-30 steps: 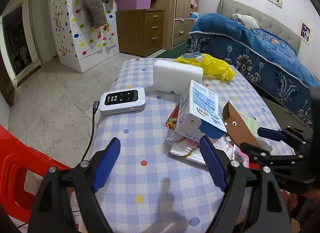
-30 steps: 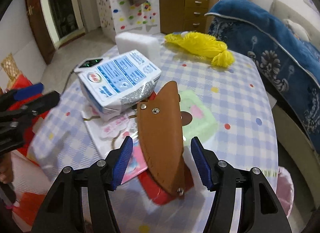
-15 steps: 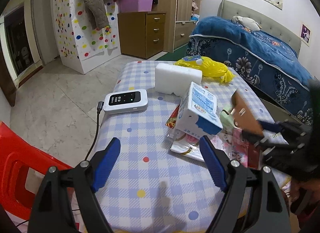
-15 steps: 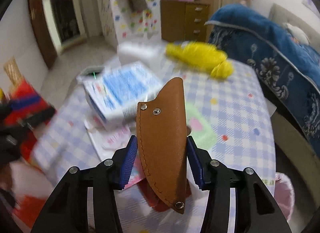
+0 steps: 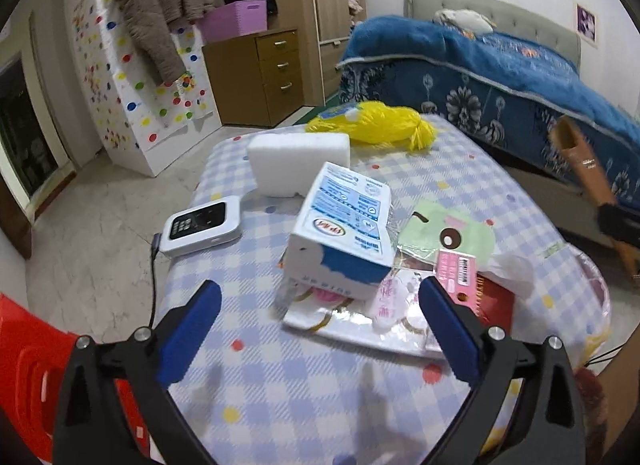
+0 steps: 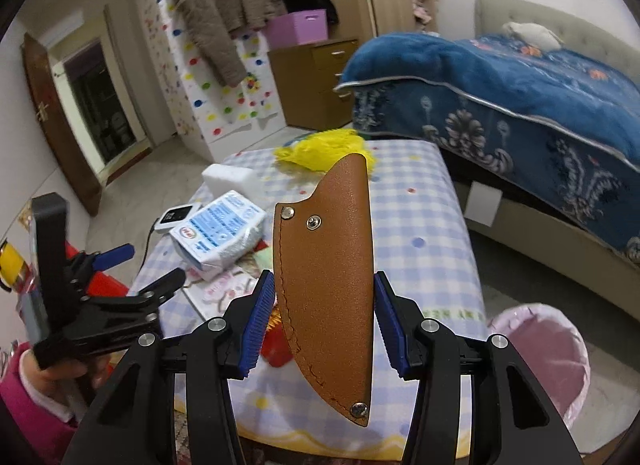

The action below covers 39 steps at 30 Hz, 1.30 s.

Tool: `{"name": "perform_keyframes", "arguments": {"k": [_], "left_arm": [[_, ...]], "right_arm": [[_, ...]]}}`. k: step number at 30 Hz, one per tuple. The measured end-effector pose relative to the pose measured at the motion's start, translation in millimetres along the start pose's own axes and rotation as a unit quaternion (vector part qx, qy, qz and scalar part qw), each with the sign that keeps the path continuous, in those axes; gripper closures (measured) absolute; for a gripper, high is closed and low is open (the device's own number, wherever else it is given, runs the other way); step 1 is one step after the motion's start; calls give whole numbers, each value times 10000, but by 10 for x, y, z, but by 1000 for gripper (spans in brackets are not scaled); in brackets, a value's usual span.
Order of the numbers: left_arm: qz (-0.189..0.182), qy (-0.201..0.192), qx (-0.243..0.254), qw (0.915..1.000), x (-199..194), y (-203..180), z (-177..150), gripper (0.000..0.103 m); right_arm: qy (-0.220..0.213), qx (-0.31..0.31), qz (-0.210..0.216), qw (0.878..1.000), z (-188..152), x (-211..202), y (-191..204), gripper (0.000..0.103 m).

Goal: Collect trash
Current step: 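Grasp the brown leather sheath with the right gripper while the left grasps the milk carton, then carry sheath and carton to the bin and open both grippers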

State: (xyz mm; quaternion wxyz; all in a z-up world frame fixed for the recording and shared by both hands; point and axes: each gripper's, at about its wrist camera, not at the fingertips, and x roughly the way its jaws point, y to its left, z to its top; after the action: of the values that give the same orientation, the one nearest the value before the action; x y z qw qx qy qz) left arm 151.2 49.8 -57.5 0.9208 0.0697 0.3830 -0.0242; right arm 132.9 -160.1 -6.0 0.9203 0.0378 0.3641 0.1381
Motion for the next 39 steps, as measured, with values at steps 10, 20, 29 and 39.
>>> {"name": "perform_keyframes", "arguments": {"k": [10, 20, 29, 39], "left_arm": [[85, 317, 312, 9990, 457, -86, 137, 11], [-178, 178, 297, 9992, 337, -67, 170, 29], [-956, -564, -386, 9931, -627, -55, 114, 30], [-1506, -349, -168, 9878, -787, -690, -76, 30]], "right_arm": [[48, 271, -90, 9996, -57, 38, -245, 53], [27, 327, -46, 9994, -87, 19, -237, 53], [-230, 320, -6, 9992, -153, -265, -245, 53], [-266, 620, -224, 9975, -524, -595, -570, 53]]}}
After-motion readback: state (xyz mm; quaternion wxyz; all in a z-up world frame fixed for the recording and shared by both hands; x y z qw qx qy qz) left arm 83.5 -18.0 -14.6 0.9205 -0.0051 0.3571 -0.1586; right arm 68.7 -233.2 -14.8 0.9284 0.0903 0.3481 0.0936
